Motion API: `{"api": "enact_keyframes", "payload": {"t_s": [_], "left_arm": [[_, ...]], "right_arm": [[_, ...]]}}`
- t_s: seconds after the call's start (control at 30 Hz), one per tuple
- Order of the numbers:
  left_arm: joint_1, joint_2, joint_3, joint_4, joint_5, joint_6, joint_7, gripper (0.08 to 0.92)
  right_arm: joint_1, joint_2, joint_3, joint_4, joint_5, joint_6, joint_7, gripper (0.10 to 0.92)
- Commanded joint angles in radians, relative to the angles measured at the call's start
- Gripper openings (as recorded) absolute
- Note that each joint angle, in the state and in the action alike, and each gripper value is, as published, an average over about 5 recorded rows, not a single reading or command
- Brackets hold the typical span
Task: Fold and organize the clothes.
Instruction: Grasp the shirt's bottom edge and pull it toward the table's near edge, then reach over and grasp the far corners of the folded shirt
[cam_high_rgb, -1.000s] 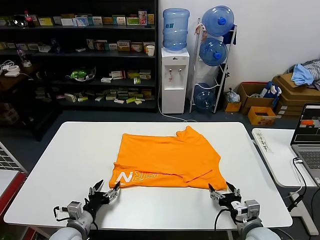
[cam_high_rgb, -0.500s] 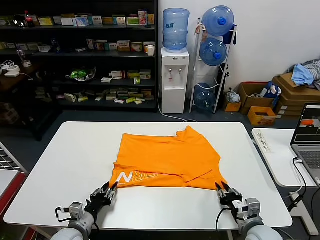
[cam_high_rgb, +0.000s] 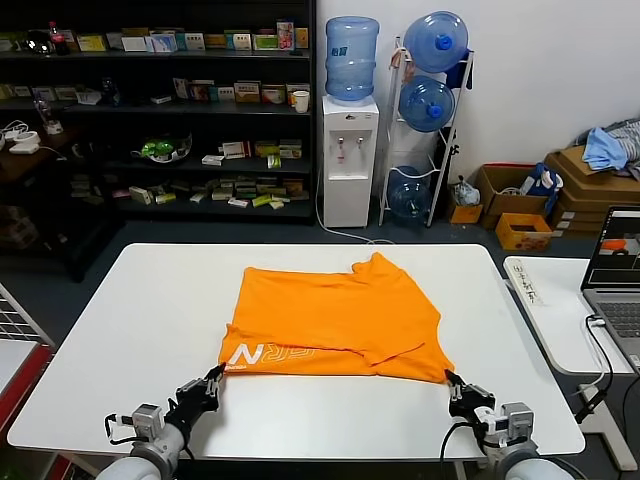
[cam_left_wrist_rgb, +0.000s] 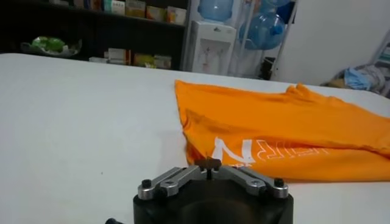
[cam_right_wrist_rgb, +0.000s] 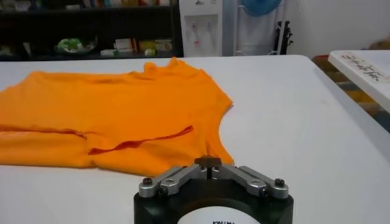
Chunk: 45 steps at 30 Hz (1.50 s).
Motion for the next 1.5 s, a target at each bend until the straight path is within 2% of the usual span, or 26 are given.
{"api": "enact_keyframes", "payload": {"t_s": [0.03,0.4,0.6,0.67,0.8,0.97,1.1,1.2,1.4,1.5], "left_arm": [[0.133,0.089,-0.045,-0.154,-0.106,0.055,-0.075,0.091],[0.35,0.109,-0.135,-0.323,-0.154,0.101,-0.152,0.091],[0.359,0.118,-0.141,-0.365,-0.175,0.136,-0.192,0.094],[0.329,0.134,-0.148,-0.365,-0.178,0.136,-0.199,0.13],[0.195,0.183,-0.192,-0.334,-0.223,0.123,-0.194,0.251],[-0.166,0.196,-0.149,-0.138,-0.238,0.074,-0.141,0.398],[-0.393,0.125,-0.016,0.076,-0.176,-0.004,-0.041,0.511],[-0.526,0.055,0.094,0.24,-0.137,-0.043,0.002,0.598],[-0.66,-0.016,0.202,0.477,-0.128,-0.048,0.036,0.766],[-0.697,-0.024,0.221,0.567,-0.14,-0.029,0.052,0.811]], "right_arm": [[-0.149,-0.046,0.06,0.121,0.077,-0.017,0.026,0.124],[-0.391,-0.1,0.168,0.298,0.105,-0.047,0.061,0.124],[-0.364,-0.105,0.17,0.303,0.094,-0.084,0.082,0.132],[-0.319,-0.117,0.174,0.304,0.096,-0.084,0.08,0.156],[-0.135,-0.155,0.165,0.292,0.122,-0.061,0.074,0.267],[0.251,-0.18,0.025,0.156,0.199,-0.044,0.087,0.406],[0.542,-0.123,-0.152,-0.044,0.193,-0.021,0.107,0.527],[0.727,-0.028,-0.266,-0.234,0.19,-0.034,0.127,0.614],[0.956,0.164,-0.39,-0.56,0.176,-0.106,0.135,0.777],[1.008,0.218,-0.423,-0.657,0.144,-0.133,0.114,0.815]]}}
